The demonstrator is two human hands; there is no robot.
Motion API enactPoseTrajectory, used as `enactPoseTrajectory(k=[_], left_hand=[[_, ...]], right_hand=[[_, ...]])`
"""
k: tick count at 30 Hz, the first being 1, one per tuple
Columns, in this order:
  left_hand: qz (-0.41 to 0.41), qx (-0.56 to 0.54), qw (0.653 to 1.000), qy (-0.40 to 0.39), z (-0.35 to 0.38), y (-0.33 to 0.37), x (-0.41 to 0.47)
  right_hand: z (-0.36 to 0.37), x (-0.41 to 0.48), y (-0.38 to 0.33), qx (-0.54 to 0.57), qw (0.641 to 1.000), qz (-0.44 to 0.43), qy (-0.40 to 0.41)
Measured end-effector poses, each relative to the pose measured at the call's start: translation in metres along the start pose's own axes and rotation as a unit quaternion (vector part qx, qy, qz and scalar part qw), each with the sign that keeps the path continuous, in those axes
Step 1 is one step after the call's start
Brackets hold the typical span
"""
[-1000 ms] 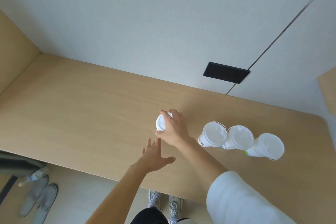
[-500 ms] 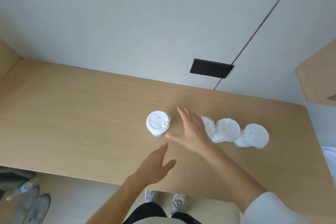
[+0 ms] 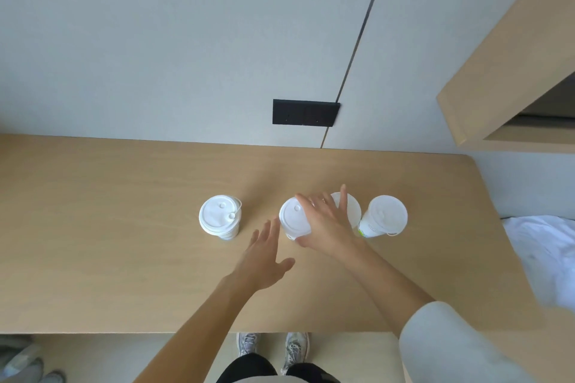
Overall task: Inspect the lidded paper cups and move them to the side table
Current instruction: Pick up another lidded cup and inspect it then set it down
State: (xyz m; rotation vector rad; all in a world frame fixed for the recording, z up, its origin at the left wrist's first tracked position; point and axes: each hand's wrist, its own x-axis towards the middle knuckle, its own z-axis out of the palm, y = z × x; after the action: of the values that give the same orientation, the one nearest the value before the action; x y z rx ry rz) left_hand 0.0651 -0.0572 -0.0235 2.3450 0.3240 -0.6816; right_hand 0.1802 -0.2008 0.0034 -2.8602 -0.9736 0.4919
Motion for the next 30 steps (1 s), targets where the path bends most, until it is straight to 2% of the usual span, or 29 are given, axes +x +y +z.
enactPoseTrajectory(k=[5,11,16,19,21,24,27,30], left_hand=[[-0.002,0.041,0.999,0.016,0.008,-0.002,-0.036],[-0.008,0.121,0.993,-0.001,0.038,-0.012,-0.093],[-0.016,0.131,0.991,-0.013,0.056,-0.017,-0.114],[-0.022,0.112,0.993,-0.006,0.056,-0.017,-0.116],[-0.031,0.056,0.998,0.017,0.052,-0.016,-0.115],[-0.055,-0.097,0.989,0.099,0.047,-0.009,-0.102],[-0.132,-0.214,0.959,0.135,0.047,0.002,-0.064],[-0.233,-0.255,0.923,0.169,0.052,0.019,-0.028]], right_hand=[[0.011,-0.029,-0.005,0.008,0.999,-0.036,0.037],[0.048,-0.079,-0.016,-0.001,0.995,-0.072,0.073],[0.067,-0.102,-0.024,0.002,0.998,-0.057,0.015],[0.054,-0.106,-0.026,0.062,0.997,-0.033,-0.035],[0.042,-0.111,-0.026,0.140,0.987,0.007,-0.074],[0.036,-0.111,-0.025,0.250,0.961,0.085,-0.083],[0.041,-0.090,-0.029,0.425,0.874,0.229,-0.047],[0.056,-0.063,-0.041,0.475,0.818,0.325,-0.004]])
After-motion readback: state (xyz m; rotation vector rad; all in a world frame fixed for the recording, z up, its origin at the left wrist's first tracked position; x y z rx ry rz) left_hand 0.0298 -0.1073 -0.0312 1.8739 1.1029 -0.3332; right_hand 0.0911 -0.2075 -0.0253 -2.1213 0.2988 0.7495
